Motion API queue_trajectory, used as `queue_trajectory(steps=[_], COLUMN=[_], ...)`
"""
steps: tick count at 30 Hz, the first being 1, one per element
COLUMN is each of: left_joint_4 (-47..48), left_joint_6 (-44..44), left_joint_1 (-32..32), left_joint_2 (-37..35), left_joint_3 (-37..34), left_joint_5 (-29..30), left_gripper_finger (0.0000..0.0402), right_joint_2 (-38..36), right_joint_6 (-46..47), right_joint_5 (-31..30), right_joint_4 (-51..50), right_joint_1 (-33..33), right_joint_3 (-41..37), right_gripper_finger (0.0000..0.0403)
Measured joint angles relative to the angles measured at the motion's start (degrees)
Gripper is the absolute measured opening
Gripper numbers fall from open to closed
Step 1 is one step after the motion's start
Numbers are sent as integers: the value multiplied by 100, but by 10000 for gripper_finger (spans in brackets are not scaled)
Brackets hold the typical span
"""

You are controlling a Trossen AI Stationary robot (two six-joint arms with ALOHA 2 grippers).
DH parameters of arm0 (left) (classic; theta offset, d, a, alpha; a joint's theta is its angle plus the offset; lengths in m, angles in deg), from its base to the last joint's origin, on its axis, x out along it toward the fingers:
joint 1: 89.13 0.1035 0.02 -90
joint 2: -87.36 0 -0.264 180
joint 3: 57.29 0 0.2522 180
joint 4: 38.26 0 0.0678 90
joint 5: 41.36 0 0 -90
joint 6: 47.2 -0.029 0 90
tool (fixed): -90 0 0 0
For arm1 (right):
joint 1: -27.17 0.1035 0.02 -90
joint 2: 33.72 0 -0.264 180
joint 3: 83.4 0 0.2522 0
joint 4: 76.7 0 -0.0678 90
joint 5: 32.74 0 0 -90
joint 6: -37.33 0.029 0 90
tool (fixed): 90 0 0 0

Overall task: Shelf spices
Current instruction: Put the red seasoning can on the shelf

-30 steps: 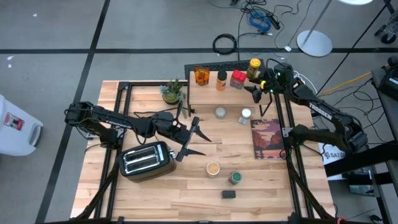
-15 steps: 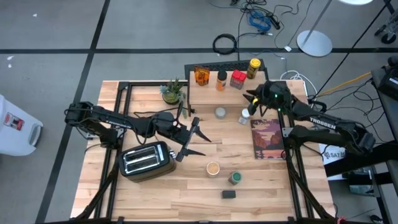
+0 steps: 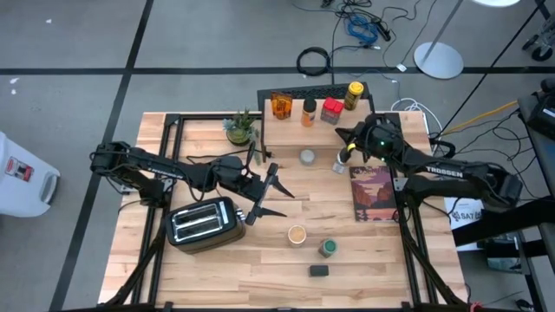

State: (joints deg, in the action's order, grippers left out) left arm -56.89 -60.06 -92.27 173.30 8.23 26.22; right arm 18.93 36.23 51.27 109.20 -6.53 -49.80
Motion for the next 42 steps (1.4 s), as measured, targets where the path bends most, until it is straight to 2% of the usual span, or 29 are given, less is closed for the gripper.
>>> queue_trajectory(steps=[3,9,13,18,21,33,39,42], left_joint_4=[3,108,191,190,182,190,222,249], left_joint_6=[0,35,37,-62,-103,-97,-94,-96], left_joint_1=[0,-2,-2,-2,-2,-4,-4,-4], left_joint_2=[0,0,0,0,0,0,0,0], left_joint_3=[0,0,0,0,0,2,2,2], left_joint_5=[0,2,2,2,2,-4,-9,-15], left_gripper_finger=[272,272,272,272,272,272,272,272], right_joint_2=[290,653,749,908,1050,1526,1512,1470], right_joint_6=[55,65,58,341,428,666,939,947], right_joint_5=[-177,-1246,-1910,-2152,-2369,-2702,-2704,-2711], right_joint_4=[164,812,928,858,890,1663,1656,1280], right_joint_1=[104,546,773,820,836,828,936,1007], right_joint_3=[0,0,0,0,4,2,9,190], right_gripper_finger=[3,5,27,78,93,72,71,71])
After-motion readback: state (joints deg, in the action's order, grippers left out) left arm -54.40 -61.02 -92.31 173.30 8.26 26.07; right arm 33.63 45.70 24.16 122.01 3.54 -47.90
